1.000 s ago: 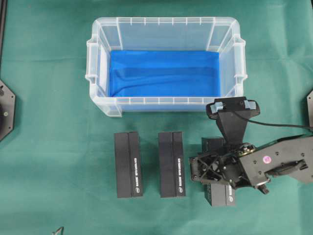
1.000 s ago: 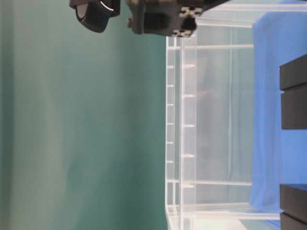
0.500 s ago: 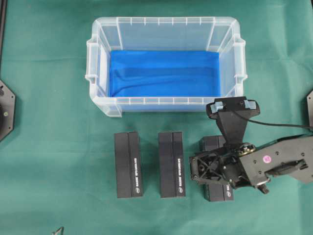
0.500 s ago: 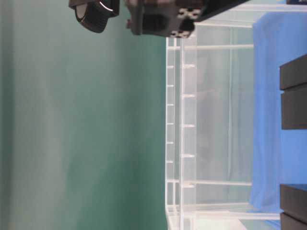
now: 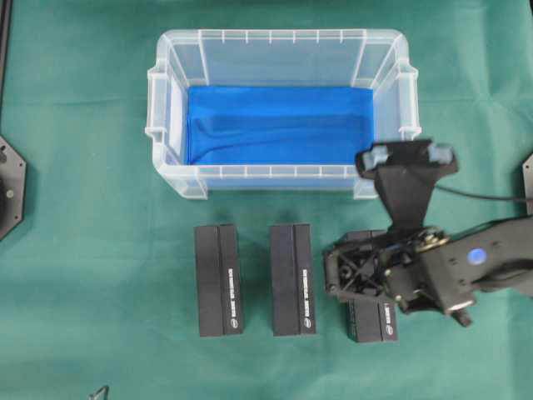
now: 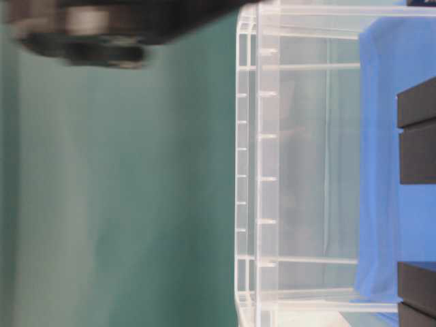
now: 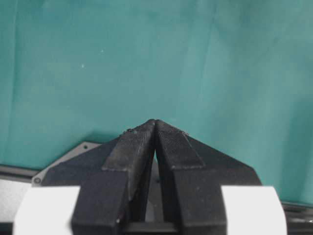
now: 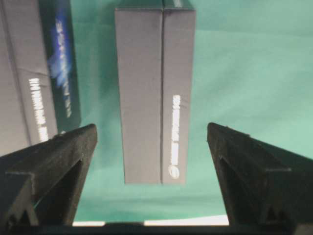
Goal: Take the box out of the case with the right arm.
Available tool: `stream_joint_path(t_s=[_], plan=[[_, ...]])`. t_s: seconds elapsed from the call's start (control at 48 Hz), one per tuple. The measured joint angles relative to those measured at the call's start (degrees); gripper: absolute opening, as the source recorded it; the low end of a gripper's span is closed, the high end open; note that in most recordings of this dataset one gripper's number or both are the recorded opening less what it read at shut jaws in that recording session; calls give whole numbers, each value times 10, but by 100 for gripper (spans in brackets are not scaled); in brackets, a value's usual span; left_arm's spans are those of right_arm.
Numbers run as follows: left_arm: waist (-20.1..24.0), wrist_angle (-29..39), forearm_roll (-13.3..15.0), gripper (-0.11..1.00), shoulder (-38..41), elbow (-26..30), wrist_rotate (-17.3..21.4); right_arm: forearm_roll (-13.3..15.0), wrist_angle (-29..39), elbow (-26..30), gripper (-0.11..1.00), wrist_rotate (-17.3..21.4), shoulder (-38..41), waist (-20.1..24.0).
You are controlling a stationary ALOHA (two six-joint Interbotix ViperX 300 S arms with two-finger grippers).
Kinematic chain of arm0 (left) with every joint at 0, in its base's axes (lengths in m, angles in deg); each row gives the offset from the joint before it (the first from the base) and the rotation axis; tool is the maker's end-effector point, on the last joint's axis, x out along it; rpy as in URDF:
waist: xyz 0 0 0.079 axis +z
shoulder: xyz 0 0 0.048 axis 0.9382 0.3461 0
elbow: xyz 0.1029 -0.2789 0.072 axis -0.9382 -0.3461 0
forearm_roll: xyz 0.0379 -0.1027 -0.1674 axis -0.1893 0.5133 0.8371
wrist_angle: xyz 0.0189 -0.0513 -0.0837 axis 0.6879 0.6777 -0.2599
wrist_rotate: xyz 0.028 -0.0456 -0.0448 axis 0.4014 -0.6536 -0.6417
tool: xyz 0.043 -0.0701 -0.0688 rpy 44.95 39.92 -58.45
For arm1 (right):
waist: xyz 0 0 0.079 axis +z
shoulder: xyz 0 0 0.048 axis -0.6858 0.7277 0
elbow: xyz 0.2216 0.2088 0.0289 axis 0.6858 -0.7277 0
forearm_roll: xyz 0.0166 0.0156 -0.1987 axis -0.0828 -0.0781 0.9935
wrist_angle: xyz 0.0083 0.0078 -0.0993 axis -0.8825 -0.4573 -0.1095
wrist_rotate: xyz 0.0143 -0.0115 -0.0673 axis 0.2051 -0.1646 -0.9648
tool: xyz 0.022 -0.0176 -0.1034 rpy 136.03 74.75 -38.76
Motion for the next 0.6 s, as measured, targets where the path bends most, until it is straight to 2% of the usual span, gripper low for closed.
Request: stream_joint_path(t_s=[0.146,0.25,0.604], plan=[[0,0,0,2,0,0,0,10,64,47,87,-15,-3,-1],[0,0,0,2,0,0,0,11,82,65,87,-20,-3,-4],[-1,0,0,2,1,0,0,11,88,62,87,-26,-6,-8]])
